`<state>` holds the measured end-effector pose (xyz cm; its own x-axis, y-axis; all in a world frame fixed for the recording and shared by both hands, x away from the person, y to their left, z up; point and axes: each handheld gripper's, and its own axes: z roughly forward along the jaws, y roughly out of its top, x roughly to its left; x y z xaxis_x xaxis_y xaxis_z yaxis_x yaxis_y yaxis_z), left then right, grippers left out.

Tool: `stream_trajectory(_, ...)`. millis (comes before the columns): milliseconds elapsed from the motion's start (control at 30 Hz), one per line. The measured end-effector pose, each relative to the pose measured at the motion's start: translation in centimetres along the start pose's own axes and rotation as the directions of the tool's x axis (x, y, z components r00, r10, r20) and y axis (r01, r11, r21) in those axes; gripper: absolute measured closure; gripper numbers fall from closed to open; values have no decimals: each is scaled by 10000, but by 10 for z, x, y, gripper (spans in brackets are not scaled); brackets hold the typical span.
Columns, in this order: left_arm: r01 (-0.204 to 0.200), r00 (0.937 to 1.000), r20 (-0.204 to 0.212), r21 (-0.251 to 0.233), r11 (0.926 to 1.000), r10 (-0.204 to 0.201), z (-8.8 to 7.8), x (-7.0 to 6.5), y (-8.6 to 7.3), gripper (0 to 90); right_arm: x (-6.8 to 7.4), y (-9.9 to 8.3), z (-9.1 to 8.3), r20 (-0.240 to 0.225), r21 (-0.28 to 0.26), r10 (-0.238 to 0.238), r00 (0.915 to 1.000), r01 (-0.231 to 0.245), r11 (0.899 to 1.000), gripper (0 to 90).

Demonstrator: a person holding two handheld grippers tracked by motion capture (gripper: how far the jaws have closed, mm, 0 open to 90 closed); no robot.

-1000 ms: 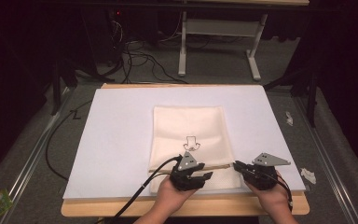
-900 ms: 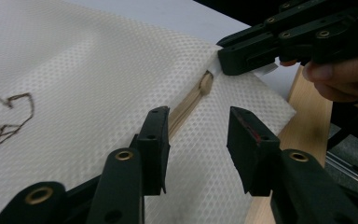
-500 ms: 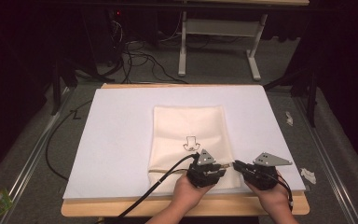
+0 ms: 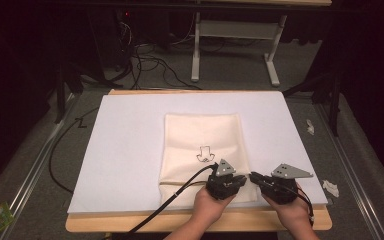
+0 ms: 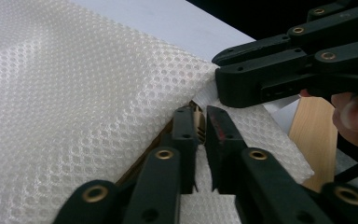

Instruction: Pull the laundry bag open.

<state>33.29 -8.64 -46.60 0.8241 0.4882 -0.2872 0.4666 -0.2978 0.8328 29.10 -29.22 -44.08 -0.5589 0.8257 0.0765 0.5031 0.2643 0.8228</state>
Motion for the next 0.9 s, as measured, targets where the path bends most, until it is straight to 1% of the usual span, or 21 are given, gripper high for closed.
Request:
stream_trajectory(100,-162,9999,18,4,9999,162,-2,0,0,870,0,0,0,-4,-6,-52,10000,52,10000,849)
stream_trajectory(133,-162,9999,18,4,9999,162,-2,0,0,871,0,0,0,2,12,-75,10000,75,10000,849)
stream_trajectory(167,-158,9998,100,115,9998,157,-2,1,0,872,1,0,0,-5,49,-115,9999,115,9999,849)
stream_trajectory(233,-214,9997,83,176,9996,213,-3,2,1,873,-1,-1,0,-89,68,-14,10000,15,10000,850)
stream_trajectory(333,-275,9996,47,195,9994,274,-4,2,1,874,0,0,1,-30,114,-21,10000,21,9999,852)
stream_trajectory(367,-233,9997,91,202,9995,231,-4,3,1,874,1,0,0,6,127,-5,10000,5,9999,853)
stream_trajectory(433,3,9997,235,137,9999,-6,-5,5,1,875,2,0,0,71,78,-66,10000,66,9999,855)
stream_trajectory(467,3,9997,235,137,9999,-6,-5,5,1,875,2,0,0,109,77,-98,9999,97,9999,857)
stream_trajectory(500,143,9998,97,164,9998,-145,-7,8,0,876,3,1,-1,269,53,-98,9996,96,9999,859)
stream_trajectory(533,209,9998,69,174,9996,-210,-8,10,0,876,2,1,-2,322,-8,-39,9995,39,10000,859)
stream_trajectory(633,208,9995,-243,272,9994,-201,-14,15,-3,876,-4,0,-5,392,-142,145,9991,-140,9998,858)
stream_trajectory(733,338,9985,-440,370,9987,-321,-23,21,-7,876,-9,-1,-8,503,-226,322,9982,-311,9993,858)
stream_trajectory(767,309,9983,-502,422,9986,-288,-27,24,-8,876,-11,-2,-9,527,-255,309,9981,-296,9992,858)
stream_trajectory(800,306,9983,-509,416,9987,-285,-31,27,-9,876,-12,-2,-10,556,-230,394,9977,-382,9990,857)
stream_trajectory(833,283,9986,-463,453,9986,-262,-35,29,-10,876,-13,-3,-10,477,-242,344,9983,-333,9992,857)
stream_trajectory(867,283,9986,-463,453,9986,-262,-35,29,-10,876,-13,-3,-10,387,-218,340,9987,-332,9992,856)
stream_trajectory(900,81,9985,-554,576,9983,-49,-42,28,-11,876,-11,-3,-8,338,-176,235,9992,-229,9996,857)
